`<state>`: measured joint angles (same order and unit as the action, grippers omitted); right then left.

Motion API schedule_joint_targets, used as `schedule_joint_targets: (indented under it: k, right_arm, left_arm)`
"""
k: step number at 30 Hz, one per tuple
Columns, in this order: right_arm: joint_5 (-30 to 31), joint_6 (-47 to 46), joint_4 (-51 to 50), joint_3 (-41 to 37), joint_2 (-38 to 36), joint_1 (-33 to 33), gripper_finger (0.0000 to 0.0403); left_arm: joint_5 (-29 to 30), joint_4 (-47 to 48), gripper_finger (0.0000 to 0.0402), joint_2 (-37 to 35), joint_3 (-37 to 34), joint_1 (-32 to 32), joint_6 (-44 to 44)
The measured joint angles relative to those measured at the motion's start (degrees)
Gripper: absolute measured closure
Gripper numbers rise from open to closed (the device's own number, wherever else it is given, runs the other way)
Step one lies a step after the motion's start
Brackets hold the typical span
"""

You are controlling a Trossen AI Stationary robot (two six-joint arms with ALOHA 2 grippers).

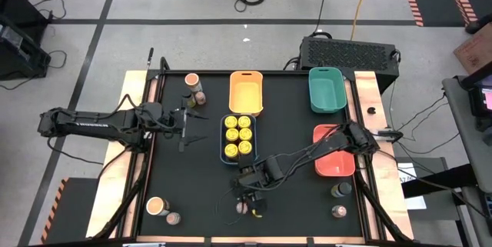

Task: Sort spices by type
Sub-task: Put the gold seasoning bottle into the orange bin

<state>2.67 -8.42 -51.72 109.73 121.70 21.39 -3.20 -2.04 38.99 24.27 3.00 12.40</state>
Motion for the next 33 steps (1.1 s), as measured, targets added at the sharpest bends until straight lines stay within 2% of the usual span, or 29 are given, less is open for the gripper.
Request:
schedule_joint_targets:
  k: [8, 16, 19, 28, 33]
  right_arm:
    - [10.00, -9.42, -18.37, 0.02, -9.93, 0.80, 0.0145]
    - [17.46, -25.60, -34.38, -1.30, -20.66, 2.81, 0.0145]
    - [18.73, -31.94, -36.27, -6.89, -26.38, 3.24, 0.0145]
    - [19.97, -53.33, -36.03, -32.32, -46.41, 2.70, 0.0144]
    - [20.06, -58.46, -32.73, -43.57, -53.70, 1.18, 0.0144]
  left_arm:
    - [-0.02, 0.81, 0.0080, 0.00, 0.00, -0.02, -0.04]
    - [-0.02, 1.26, 0.0080, -0.01, 0.00, -0.02, -0.07]
    - [-0.02, 1.28, 0.0080, 0.02, 0.00, 0.00, -0.08]
    - [-0.04, 1.25, 0.0080, 0.01, 0.00, -0.02, -0.09]
    - [-0.04, 1.24, 0.0080, 0.02, 0.00, -0.02, -0.09]
